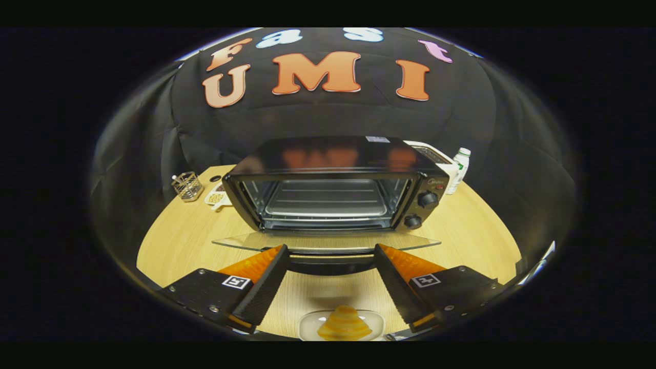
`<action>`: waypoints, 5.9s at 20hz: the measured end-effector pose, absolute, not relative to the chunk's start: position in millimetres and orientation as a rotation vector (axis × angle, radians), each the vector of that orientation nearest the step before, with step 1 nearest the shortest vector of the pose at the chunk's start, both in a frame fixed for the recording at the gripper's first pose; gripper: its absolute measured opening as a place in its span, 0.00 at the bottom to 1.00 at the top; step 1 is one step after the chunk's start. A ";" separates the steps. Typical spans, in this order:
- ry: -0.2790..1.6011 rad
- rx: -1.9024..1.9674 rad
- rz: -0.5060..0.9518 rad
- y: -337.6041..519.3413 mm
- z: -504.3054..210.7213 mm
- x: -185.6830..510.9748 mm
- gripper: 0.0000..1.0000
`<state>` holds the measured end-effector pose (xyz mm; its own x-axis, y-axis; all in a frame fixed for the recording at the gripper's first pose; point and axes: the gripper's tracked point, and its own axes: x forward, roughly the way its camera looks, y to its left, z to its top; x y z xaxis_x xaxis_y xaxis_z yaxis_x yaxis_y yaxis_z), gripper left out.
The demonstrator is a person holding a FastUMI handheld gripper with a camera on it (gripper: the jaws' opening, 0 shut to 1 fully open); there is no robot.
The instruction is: Open the toaster oven, put the food inside, and close the toaster oven door.
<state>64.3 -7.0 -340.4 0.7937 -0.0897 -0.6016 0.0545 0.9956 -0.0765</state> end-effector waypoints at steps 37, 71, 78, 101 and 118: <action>0.802 -0.033 -0.097 -18.5 -385.9 -37.3 0.98; 1.005 0.003 -0.118 -14.9 -477.3 -133.0 0.98; 0.994 0.000 -0.159 -23.4 -474.5 -126.4 0.66; 0.797 -0.032 -0.098 -6.1 -353.6 19.2 0.55; 0.800 0.297 -0.012 15.6 -367.2 135.4 0.55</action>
